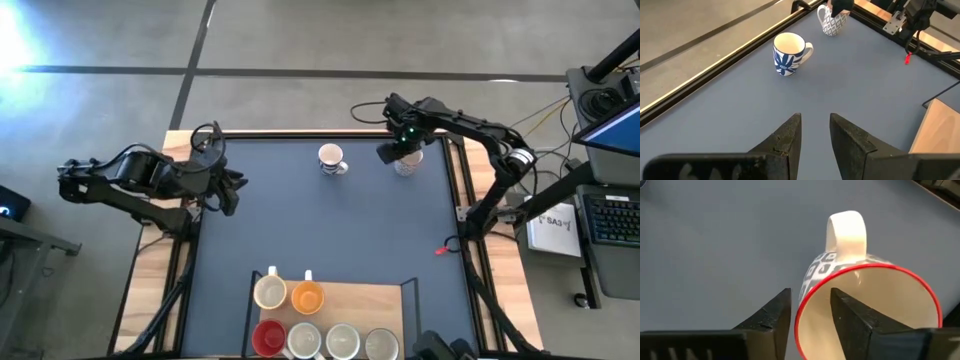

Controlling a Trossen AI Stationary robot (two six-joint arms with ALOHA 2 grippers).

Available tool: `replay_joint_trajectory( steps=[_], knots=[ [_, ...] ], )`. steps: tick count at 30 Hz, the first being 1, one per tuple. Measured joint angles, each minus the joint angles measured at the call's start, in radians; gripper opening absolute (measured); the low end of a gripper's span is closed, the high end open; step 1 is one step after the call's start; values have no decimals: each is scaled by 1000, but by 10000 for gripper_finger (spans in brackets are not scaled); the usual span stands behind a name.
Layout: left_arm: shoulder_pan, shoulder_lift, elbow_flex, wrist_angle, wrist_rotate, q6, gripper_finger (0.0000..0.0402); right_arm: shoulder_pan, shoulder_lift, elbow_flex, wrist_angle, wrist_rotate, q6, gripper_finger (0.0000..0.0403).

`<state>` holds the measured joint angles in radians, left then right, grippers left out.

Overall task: Place coffee mugs
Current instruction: Put the gray patterned mug on the shelf

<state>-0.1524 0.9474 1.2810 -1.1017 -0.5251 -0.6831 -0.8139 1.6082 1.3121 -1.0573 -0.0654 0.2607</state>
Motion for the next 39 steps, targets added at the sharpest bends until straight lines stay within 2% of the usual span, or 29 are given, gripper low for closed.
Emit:
replay_joint_trajectory(
  steps=[10,16,24,29,33,39],
  knots=[
    [0,0,0,-3,0,-6,84,0,-4,1,-58,-11,-36,17],
    [0,0,0,-3,0,-6,84,26,-24,24,-134,-31,-7,13],
    [0,0,0,-17,1,-6,84,161,-60,93,-190,-25,11,12],
    [0,0,-1,-34,3,-6,84,289,-81,132,-236,-25,20,11],
    [0,0,-1,-45,8,-6,84,408,-89,163,-240,-55,113,11],
    [-2,0,-1,-46,28,-7,84,590,-89,189,-231,-41,300,11]
  ],
)
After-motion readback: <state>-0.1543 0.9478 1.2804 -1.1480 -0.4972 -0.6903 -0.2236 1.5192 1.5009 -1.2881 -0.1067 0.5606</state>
